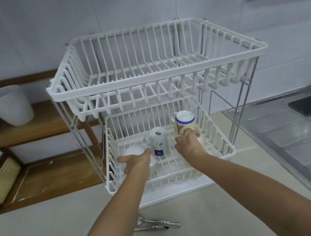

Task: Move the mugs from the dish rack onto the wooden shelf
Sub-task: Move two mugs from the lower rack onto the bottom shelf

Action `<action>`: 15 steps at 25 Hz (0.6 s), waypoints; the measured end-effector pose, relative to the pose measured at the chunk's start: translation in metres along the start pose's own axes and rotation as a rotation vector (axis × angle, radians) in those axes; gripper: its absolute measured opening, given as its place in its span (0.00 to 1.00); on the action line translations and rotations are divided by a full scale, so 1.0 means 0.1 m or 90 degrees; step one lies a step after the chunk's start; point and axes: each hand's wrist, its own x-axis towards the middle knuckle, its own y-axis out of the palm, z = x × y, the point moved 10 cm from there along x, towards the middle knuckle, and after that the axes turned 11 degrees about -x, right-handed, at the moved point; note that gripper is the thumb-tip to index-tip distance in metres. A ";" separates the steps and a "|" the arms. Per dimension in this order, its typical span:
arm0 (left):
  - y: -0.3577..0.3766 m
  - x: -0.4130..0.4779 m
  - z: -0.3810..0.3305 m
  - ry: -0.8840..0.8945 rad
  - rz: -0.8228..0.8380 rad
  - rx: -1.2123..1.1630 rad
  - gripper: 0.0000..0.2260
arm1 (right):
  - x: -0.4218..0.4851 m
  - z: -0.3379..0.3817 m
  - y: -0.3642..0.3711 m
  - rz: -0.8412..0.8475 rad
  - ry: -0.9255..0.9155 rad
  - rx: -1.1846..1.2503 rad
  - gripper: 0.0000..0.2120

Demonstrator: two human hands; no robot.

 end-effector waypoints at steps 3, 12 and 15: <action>-0.05 0.05 0.02 0.039 -0.004 0.007 0.47 | -0.04 -0.26 0.01 0.004 0.021 0.119 0.33; -0.35 -0.76 -0.04 -0.144 0.488 -0.352 0.28 | -0.53 -0.68 0.22 0.064 -0.060 1.494 0.25; -0.67 -0.98 0.30 -0.276 0.635 -0.458 0.33 | -0.73 -0.44 -0.02 0.075 -0.174 1.764 0.27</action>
